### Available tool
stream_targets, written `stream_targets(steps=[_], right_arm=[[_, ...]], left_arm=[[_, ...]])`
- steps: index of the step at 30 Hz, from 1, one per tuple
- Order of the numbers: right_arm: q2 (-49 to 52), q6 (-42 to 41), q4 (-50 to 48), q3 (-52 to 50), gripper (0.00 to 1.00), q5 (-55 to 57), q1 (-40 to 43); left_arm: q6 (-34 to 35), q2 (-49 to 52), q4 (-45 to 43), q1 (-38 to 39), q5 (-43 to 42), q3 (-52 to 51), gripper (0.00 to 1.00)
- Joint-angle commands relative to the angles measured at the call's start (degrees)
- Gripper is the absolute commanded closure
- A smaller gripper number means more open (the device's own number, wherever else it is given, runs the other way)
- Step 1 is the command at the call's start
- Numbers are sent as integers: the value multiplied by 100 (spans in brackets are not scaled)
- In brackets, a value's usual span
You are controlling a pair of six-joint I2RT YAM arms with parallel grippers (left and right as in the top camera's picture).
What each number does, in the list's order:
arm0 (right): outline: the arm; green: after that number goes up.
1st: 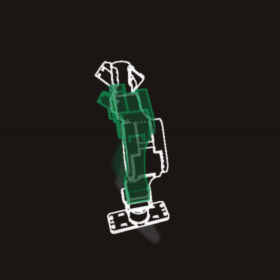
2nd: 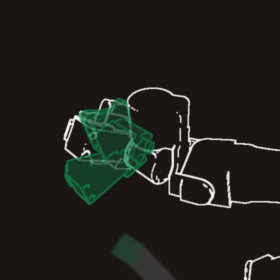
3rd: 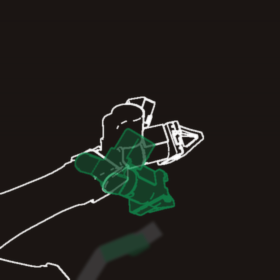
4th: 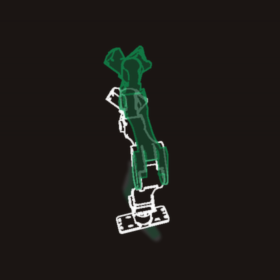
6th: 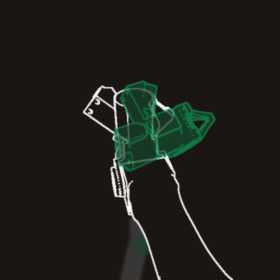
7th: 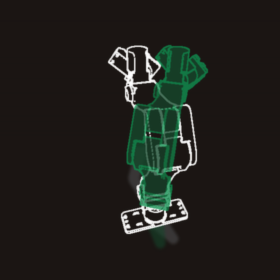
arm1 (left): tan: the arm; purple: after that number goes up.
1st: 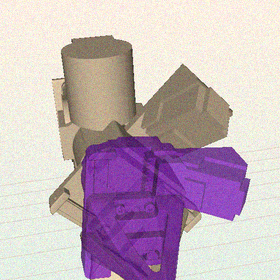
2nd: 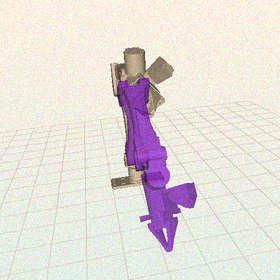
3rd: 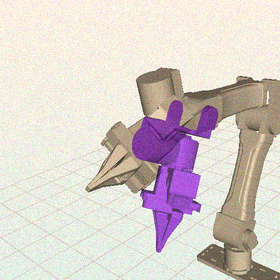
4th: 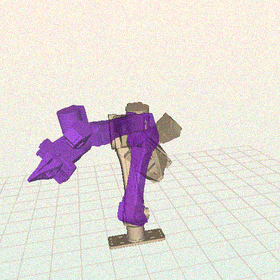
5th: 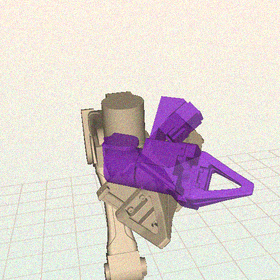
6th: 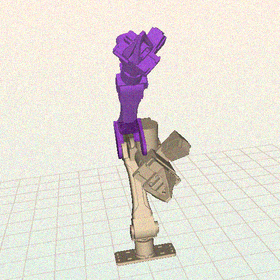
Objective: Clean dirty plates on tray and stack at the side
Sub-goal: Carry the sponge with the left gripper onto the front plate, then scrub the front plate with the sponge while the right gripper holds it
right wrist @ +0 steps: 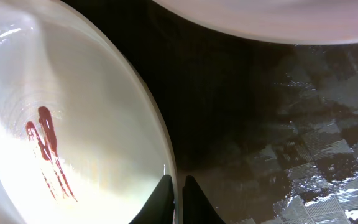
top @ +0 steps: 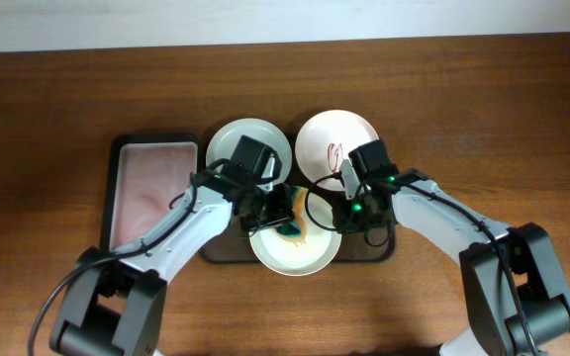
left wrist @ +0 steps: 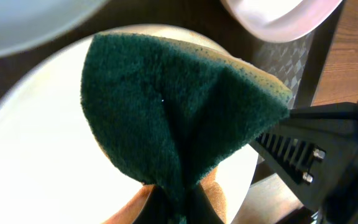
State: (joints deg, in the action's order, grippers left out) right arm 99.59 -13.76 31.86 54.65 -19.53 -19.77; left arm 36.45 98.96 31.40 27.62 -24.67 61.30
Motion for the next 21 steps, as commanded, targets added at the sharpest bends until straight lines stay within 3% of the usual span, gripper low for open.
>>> stream_targets(steps=[1, 12, 21], right_arm=[[48, -28, 15, 109, 91, 70, -46], [48, -28, 24, 109, 91, 70, -46], [48, -26, 48, 109, 92, 70, -46]], left_arm=[[378, 216, -151, 184, -125, 57, 100], [876, 861, -339, 540, 356, 57, 100], [872, 903, 640, 551, 2710, 57, 100]])
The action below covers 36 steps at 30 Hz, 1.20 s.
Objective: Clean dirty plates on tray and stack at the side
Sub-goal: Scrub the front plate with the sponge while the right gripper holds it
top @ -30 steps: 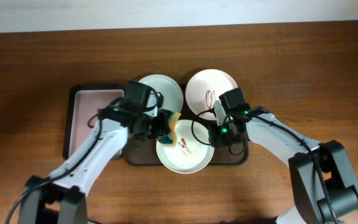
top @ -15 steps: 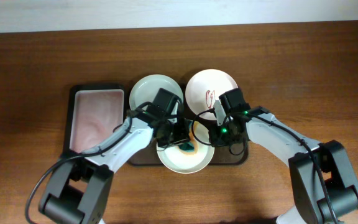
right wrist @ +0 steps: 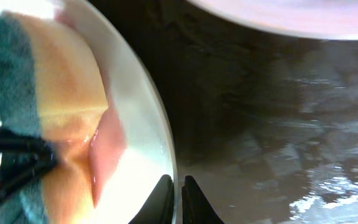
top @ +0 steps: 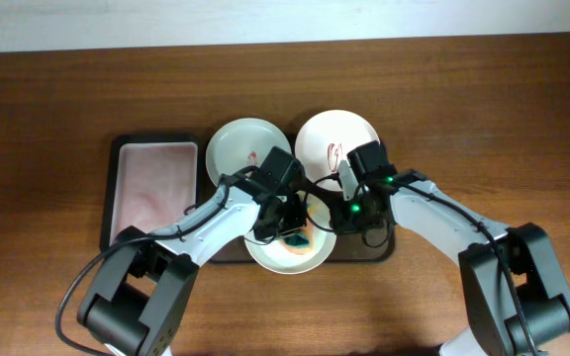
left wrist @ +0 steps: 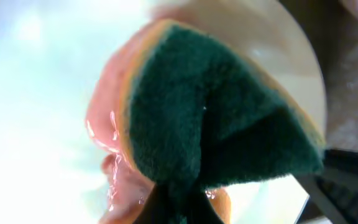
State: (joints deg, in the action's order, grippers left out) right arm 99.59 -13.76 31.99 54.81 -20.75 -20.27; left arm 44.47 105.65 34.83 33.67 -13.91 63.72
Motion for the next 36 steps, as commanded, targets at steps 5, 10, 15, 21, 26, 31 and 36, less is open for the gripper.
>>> stream_targets(steps=[5, 10, 15, 21, 26, 31, 36], right_arm=[[48, -26, 59, 94, 91, 195, 4], [48, -28, 125, 92, 91, 192, 4], [46, -24, 13, 96, 61, -507, 4], [46, -28, -293, 114, 57, -1314, 2], [101, -297, -291, 98, 59, -1311, -2], [186, -929, -291, 96, 58, -1338, -2], [205, -1198, -295, 61, 56, -1309, -33]], left_arm=[[-72, 223, 422, -55, 1827, -166, 100], [-83, -15, 627, -57, 1827, -105, 100], [-81, -240, 636, -52, 1821, -105, 100], [-79, -238, 625, -55, 1711, -105, 100], [-79, -238, 625, -55, 1711, -105, 100], [-79, -238, 623, -55, 1711, -105, 100], [-79, -238, 623, -55, 1650, -105, 100]])
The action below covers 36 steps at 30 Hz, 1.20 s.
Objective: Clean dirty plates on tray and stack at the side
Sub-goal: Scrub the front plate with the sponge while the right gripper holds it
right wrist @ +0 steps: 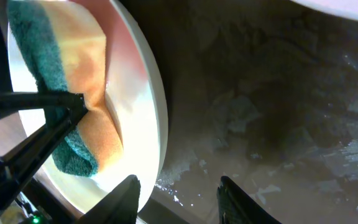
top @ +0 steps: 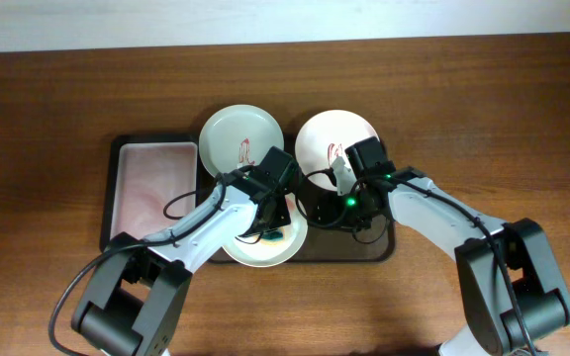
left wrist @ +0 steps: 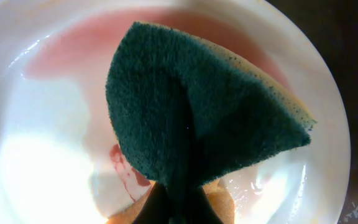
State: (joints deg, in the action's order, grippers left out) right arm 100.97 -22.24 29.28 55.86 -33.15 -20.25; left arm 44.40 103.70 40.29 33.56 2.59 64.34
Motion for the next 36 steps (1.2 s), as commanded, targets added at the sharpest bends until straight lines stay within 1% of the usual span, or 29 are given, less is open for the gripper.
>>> stream_targets(steps=[1, 4, 9, 14, 21, 27, 32, 36], right_arm=[[68, -387, -22, -48, 56, -48, -68], [68, -487, -85, -48, 56, -42, -197], [68, -1005, -85, -57, 56, 516, -417], [68, -1558, -79, -57, 67, 831, -455], [68, -1624, -57, -57, 67, 828, -468], [68, -1626, -199, -57, 66, 846, -715], [68, -1978, -166, -57, 66, 1139, -754], [70, -2184, -164, -59, 72, 1150, -754]], left_arm=[[-72, -44, 79, -44, 0, -166, 100], [-72, -44, 79, -44, 0, -166, 100], [-72, -44, 96, -44, 0, -166, 100], [-72, -44, 98, -42, -7, -166, 100], [-72, -44, 98, -44, -24, -166, 100], [-72, -44, 96, -44, -22, -166, 100], [-72, -44, 120, -44, -22, -166, 100], [-72, -44, 118, -44, -22, -166, 100]])
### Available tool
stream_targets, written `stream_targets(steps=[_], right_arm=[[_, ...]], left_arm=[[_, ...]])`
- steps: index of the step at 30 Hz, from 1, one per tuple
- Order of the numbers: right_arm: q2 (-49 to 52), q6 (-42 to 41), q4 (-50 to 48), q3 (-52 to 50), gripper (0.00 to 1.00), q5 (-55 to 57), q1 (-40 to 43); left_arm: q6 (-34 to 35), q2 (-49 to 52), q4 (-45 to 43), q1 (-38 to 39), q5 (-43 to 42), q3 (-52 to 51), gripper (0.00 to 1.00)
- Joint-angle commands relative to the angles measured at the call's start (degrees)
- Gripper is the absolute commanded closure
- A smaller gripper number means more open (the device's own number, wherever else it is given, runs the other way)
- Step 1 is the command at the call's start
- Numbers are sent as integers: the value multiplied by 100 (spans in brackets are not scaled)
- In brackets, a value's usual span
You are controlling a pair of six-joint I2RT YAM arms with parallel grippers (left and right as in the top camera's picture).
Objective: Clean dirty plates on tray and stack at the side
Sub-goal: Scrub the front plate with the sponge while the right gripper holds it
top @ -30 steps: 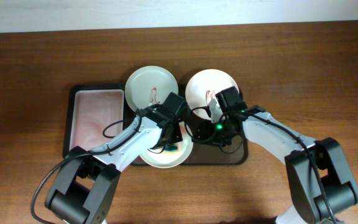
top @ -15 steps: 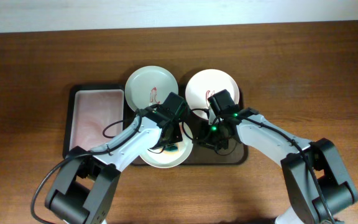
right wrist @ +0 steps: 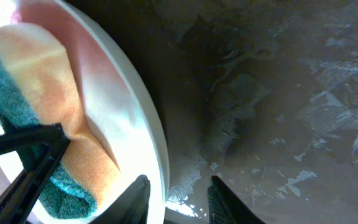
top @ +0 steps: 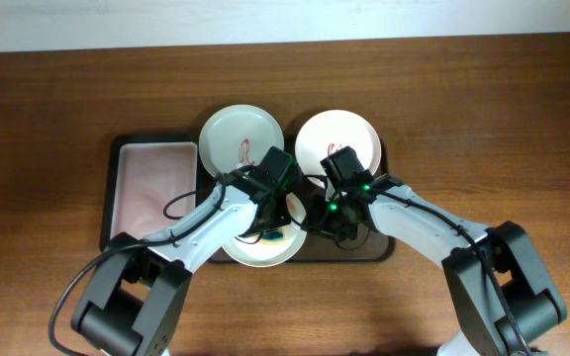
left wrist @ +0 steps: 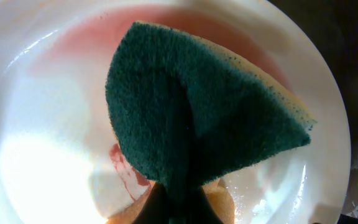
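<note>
A white plate, smeared pink and with a red streak, lies at the dark tray's front left. My left gripper is shut on a folded green-and-yellow sponge that rests on this plate. My right gripper is open, with the plate's right rim between its fingers; the sponge shows there too. Two more plates with red marks stand at the back, one on the left and one on the right.
A black tray with a pink lining sits left of the plates. The dark tray's floor is wet and patchy. Brown tabletop lies all round, and both arms meet over the tray's middle.
My right gripper has shifted a little left along the tray and stays open at the plate's rim. The left gripper, the sponge and the plate have hardly moved.
At first my right gripper was shut on the front plate's rim and the sponge hung over red marks. Then the sponge was on the plate, smearing pink. Later the plate lay further left and the right gripper was open, as now.
</note>
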State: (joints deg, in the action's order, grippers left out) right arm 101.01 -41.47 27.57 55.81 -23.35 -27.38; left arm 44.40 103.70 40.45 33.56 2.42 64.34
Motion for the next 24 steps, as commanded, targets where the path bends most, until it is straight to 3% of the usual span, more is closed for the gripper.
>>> stream_targets(steps=[1, 9, 17, 24], right_arm=[[66, -295, 20, -55, 73, 219, -44], [66, -468, 396, -55, 77, 649, -42], [61, -422, 706, -50, 94, 992, 127], [61, -48, 774, -46, 96, 1010, 308]], left_arm=[[-72, -44, 103, -44, -4, -168, 100], [-72, -44, 229, -44, -4, -168, 100], [-72, -44, 275, -111, 109, -166, 100], [-70, -44, 470, -177, 450, -166, 100]])
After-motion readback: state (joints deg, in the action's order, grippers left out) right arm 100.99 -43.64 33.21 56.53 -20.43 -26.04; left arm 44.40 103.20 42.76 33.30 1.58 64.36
